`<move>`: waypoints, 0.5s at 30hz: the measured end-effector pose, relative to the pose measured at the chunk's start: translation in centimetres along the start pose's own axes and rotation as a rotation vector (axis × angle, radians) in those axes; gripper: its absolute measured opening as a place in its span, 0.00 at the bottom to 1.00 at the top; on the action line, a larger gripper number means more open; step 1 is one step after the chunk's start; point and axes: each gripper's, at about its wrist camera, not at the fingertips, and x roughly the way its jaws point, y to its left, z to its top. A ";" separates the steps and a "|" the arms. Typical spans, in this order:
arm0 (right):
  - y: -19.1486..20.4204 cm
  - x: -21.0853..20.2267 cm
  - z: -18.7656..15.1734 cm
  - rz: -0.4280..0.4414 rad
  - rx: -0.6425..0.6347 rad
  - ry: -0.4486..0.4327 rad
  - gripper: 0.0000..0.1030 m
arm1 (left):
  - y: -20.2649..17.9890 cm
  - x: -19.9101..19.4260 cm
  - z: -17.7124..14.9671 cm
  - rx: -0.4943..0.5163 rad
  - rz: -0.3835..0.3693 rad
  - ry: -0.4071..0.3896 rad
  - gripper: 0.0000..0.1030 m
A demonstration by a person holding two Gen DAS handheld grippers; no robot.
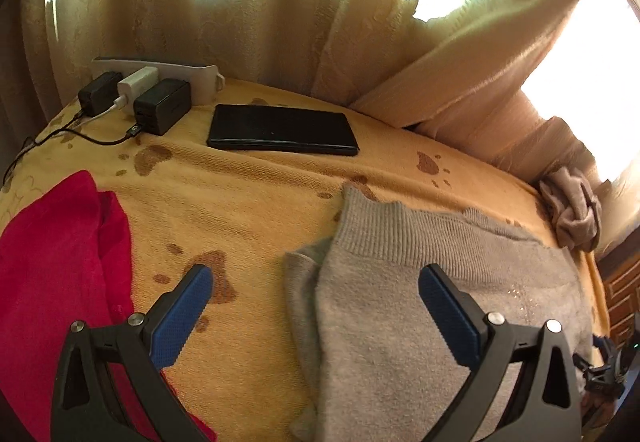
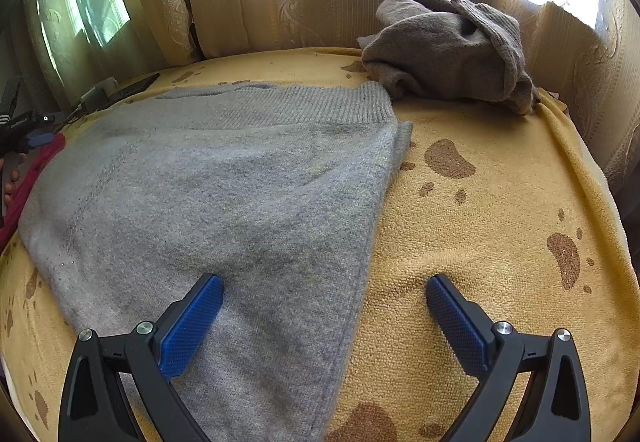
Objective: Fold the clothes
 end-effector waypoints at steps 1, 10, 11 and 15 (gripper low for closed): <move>0.0 0.0 0.0 0.000 0.000 0.000 1.00 | 0.8 0.1 0.2 -0.022 0.022 0.014 1.00; 0.3 -1.7 0.5 -0.037 0.030 -0.096 1.00 | -0.8 4.1 -3.8 0.094 0.059 0.090 1.00; 0.4 -1.9 0.7 -0.033 0.035 -0.114 1.00 | -1.3 4.2 -3.8 0.111 0.043 0.093 1.00; 0.8 -3.1 1.3 -0.017 0.055 -0.186 1.00 | -3.2 4.6 -3.9 0.177 -0.029 0.101 1.00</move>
